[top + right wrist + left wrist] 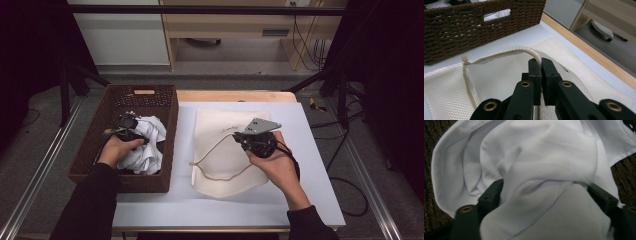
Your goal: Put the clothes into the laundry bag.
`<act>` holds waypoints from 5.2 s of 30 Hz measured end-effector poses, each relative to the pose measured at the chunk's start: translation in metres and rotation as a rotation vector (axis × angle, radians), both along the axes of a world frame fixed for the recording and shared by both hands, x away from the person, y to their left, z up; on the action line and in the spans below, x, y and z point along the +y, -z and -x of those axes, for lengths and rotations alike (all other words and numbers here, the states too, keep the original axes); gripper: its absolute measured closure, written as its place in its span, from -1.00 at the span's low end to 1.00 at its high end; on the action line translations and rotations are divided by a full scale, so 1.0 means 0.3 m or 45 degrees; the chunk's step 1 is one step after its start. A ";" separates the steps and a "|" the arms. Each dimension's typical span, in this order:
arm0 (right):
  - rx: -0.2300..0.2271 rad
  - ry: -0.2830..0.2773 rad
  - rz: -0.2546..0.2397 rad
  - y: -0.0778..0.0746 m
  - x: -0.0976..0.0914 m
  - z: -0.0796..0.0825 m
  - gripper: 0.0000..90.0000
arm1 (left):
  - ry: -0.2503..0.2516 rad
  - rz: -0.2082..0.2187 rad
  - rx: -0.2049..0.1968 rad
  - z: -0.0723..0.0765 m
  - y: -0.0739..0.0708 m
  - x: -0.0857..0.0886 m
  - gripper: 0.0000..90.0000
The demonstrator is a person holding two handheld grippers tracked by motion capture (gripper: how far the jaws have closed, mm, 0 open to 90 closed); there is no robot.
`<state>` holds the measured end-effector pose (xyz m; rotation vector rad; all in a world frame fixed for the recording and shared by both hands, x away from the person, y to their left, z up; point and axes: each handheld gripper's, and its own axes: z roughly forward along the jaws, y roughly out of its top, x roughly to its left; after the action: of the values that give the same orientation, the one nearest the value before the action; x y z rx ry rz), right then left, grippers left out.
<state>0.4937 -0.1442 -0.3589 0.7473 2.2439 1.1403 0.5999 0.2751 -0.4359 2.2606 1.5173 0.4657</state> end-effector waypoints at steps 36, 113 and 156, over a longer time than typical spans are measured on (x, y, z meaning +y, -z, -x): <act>0.002 0.005 -0.001 0.002 -0.014 -0.003 0.94 | 0.021 -0.021 -0.325 0.078 -0.248 0.030 0.16; 0.046 0.003 -0.052 0.028 -0.043 -0.010 0.95 | 0.577 0.181 -0.567 0.461 -0.528 -0.352 0.15; 0.100 0.014 -0.111 0.044 -0.065 -0.026 0.95 | 0.784 0.231 -0.474 0.616 -0.443 -0.477 0.14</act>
<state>0.5015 -0.1636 -0.3720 0.8519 2.2636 1.2302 0.4151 0.1319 -0.3030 2.1925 0.6117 0.4966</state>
